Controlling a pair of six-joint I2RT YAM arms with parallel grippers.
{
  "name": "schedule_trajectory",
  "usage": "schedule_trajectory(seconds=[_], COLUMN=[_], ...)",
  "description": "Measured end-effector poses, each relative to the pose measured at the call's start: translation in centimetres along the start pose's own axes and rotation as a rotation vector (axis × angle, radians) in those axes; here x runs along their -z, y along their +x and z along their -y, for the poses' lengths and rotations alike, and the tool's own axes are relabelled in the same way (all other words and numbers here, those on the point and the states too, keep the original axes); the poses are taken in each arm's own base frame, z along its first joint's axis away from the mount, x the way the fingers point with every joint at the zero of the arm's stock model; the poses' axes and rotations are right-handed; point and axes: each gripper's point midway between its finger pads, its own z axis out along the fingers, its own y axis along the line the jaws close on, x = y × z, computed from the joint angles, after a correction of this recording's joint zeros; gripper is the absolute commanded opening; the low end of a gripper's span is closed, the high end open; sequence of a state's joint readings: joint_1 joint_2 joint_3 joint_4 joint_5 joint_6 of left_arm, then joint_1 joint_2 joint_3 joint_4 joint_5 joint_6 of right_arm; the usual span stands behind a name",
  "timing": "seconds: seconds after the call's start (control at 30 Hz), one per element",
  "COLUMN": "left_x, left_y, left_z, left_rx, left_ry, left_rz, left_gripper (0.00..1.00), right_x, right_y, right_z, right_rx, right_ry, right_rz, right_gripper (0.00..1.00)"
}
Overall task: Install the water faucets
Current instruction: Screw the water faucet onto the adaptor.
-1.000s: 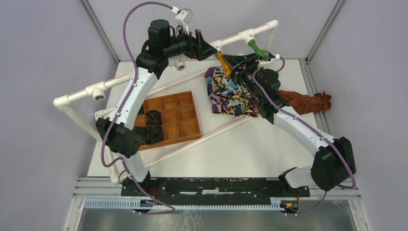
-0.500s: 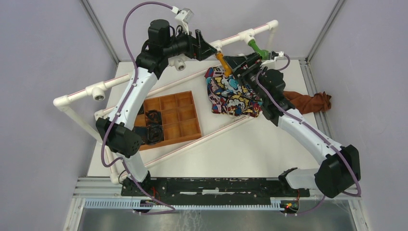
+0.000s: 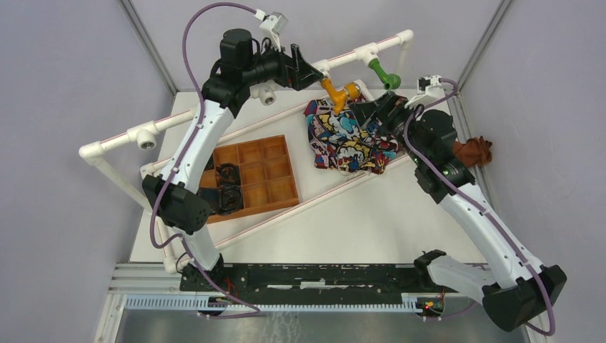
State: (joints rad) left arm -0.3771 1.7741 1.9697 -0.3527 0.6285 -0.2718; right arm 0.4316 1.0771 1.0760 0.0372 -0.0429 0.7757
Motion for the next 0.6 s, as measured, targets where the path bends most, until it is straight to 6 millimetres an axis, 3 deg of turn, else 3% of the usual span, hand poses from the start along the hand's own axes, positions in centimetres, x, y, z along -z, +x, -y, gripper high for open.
schedule_trajectory(seconds=[0.17,0.37,0.6], left_x=[0.1,0.3,0.6], left_y=[-0.2,-0.3,-0.4], left_z=[-0.2,-0.6,-0.9], left_rx=[-0.002,0.000,0.014], left_ry=[-0.023,-0.058,-0.095], left_rz=[0.010,0.015,0.007], left_gripper=[1.00,1.00,1.00], right_x=[2.4,5.0,4.6], right_y=[-1.0,-3.4,-2.6], right_z=[1.4,-0.4,-2.1], right_rx=[0.293,0.708,1.145], right_ry=[0.051,-0.052,-0.117], right_rz=[0.004,0.059,-0.008], right_gripper=[0.98,0.98,0.98])
